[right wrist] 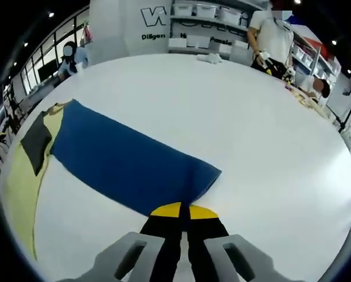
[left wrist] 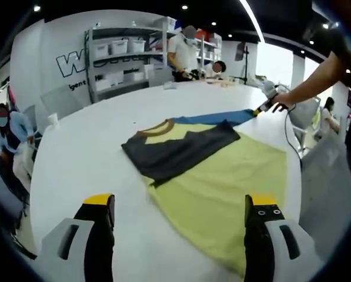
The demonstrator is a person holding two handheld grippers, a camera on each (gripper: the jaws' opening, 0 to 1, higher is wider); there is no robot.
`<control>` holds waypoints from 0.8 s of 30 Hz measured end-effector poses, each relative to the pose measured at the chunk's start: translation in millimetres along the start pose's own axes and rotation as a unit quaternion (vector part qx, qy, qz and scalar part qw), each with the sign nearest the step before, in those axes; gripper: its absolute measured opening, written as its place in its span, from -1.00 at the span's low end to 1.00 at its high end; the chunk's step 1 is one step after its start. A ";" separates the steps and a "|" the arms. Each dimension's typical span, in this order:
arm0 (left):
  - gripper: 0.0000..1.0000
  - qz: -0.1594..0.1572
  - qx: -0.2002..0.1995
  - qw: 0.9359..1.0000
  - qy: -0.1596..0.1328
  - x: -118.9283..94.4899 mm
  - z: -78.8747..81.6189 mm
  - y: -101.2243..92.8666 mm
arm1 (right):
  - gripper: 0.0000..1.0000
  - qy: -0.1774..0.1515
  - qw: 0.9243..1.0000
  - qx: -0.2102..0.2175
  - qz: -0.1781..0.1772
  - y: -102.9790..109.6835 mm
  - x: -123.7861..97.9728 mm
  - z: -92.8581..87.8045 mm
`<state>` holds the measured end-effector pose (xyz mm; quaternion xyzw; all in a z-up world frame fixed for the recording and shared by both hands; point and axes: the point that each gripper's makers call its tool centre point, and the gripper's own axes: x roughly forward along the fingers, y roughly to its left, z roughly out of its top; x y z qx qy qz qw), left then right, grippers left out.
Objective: Fold the garment on the visible template until the final outline fits inside the template.
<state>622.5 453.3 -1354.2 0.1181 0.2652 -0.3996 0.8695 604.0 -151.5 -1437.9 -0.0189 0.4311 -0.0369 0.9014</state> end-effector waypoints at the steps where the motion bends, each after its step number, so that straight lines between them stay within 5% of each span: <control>1: 0.92 0.001 0.000 1.000 -0.001 0.0 0.2 0.4 | -1.00 -0.004 1.000 -0.001 0.001 0.2 -1.7 3.1; 24: 0.91 -0.002 0.003 1.000 -0.012 -0.1 2.9 -4.2 | -1.00 -0.076 0.996 -0.034 0.034 29.2 -34.1 74.0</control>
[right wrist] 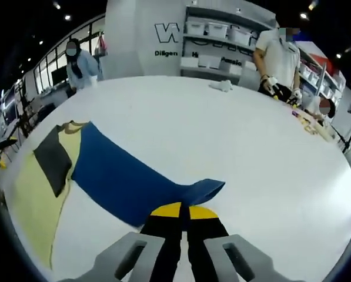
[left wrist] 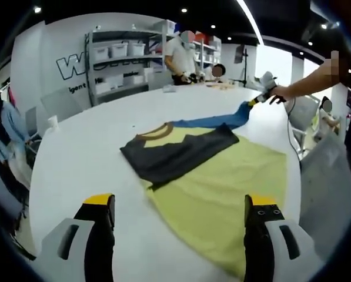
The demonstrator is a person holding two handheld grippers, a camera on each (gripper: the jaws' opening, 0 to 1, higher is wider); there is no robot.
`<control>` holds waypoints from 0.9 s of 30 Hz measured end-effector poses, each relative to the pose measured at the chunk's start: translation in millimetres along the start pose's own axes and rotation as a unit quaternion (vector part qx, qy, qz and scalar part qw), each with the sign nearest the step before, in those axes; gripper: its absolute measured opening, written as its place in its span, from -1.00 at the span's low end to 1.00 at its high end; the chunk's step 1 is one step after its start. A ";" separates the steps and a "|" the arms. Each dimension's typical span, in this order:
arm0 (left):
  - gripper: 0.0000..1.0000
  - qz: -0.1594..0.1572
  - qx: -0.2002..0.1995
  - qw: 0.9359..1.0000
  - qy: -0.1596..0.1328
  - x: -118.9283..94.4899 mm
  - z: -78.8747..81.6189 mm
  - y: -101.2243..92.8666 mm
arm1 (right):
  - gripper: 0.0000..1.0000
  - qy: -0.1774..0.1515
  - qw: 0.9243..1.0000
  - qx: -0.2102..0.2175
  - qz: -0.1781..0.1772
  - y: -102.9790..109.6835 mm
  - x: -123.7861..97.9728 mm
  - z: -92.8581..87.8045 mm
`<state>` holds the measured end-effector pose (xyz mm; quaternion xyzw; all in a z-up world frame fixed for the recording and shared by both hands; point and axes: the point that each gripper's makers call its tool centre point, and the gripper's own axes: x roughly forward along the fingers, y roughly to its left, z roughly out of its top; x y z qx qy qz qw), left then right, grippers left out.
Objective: Fold the garment on the visible template until the final outline fits inside the template.
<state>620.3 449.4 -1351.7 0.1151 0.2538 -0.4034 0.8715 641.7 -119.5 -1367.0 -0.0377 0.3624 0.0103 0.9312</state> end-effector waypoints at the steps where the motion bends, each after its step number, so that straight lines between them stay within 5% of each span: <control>1: 0.91 0.000 0.000 1.000 0.001 -0.5 -0.9 -0.2 | -1.00 -0.005 1.000 -0.005 0.004 3.8 -0.9 6.1; 27: 0.92 0.006 0.006 1.000 -0.011 -10.2 -2.4 -5.7 | -1.00 -0.086 0.988 -0.092 0.089 92.5 -18.3 109.8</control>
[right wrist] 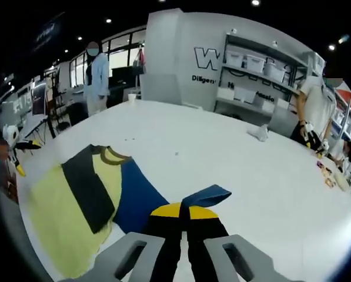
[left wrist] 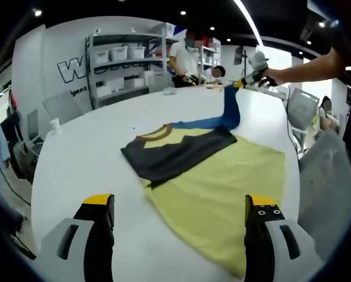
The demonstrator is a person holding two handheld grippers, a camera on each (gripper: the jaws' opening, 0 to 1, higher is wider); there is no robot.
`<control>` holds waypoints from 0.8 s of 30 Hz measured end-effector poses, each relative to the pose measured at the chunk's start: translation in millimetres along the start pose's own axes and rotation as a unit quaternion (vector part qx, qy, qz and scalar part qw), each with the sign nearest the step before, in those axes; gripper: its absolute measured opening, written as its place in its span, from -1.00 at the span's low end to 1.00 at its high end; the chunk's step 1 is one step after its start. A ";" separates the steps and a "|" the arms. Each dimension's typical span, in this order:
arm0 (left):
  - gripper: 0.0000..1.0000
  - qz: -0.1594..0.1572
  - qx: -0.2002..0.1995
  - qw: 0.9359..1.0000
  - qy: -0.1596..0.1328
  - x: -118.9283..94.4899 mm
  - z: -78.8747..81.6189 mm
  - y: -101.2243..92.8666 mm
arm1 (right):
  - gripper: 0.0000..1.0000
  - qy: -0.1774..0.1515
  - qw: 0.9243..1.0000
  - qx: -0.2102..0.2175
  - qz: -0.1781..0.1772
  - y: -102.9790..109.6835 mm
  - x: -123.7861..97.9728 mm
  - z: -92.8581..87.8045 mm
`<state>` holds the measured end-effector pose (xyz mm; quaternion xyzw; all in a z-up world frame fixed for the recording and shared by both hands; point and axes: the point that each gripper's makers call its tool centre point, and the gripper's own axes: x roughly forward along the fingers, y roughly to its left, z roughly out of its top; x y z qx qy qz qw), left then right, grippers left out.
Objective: Fold the garment on the visible template until the final outline fits inside the template.
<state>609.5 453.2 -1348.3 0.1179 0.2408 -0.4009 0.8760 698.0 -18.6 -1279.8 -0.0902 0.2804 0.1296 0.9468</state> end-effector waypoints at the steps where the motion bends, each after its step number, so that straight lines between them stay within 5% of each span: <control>1: 0.93 0.000 0.000 1.000 0.000 -0.4 -0.2 -0.3 | -1.00 -0.004 1.000 -0.003 0.004 3.7 0.1 5.1; 24: 0.98 0.006 0.007 1.000 -0.007 -5.5 -0.9 -3.8 | -1.00 -0.056 0.993 -0.063 0.079 80.0 8.1 86.3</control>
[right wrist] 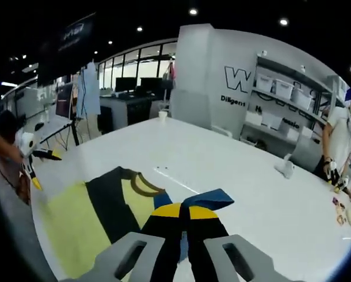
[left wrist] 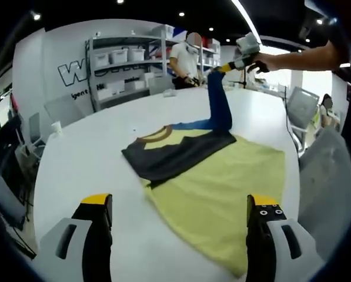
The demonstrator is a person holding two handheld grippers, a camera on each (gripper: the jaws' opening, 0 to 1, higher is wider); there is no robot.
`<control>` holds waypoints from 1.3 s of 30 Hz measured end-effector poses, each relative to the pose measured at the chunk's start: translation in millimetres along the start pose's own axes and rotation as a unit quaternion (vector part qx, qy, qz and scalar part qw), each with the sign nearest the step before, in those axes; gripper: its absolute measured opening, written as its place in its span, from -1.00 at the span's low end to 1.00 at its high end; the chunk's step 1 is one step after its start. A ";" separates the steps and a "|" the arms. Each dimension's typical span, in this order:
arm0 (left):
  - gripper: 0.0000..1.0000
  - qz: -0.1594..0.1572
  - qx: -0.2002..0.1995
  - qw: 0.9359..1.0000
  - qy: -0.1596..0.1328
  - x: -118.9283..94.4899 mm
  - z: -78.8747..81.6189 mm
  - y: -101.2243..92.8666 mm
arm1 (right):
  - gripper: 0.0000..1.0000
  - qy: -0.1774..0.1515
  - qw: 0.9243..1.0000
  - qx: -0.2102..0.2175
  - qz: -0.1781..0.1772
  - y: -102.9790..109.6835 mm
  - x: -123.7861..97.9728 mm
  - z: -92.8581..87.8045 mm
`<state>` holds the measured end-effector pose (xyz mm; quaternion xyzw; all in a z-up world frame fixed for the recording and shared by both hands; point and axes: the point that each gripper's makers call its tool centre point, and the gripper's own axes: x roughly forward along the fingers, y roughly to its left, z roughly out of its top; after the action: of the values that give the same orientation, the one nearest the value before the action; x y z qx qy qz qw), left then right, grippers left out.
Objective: Fold the garment on the visible template until the final outline fits inside the template.
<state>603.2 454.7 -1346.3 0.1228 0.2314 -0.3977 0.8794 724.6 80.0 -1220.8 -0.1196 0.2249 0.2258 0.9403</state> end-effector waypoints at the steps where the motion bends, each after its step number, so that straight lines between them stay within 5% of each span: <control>1: 0.98 0.000 0.000 1.000 -0.001 -0.3 0.1 0.0 | -1.00 -0.004 1.000 -0.003 0.004 3.2 1.5 5.0; 22: 0.97 0.014 -0.008 1.000 -0.009 -8.8 -0.9 4.9 | -1.00 -0.049 0.995 -0.053 0.074 68.5 27.0 81.7; 39: 0.98 0.024 -0.012 1.000 -0.007 -16.3 -6.3 9.6 | -1.00 -0.050 0.986 -0.065 0.143 143.0 57.6 90.3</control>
<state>599.1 474.0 -1343.2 0.1147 0.2270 -0.3746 0.8916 735.4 255.1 -1187.3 -0.1354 0.1769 0.3776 0.8988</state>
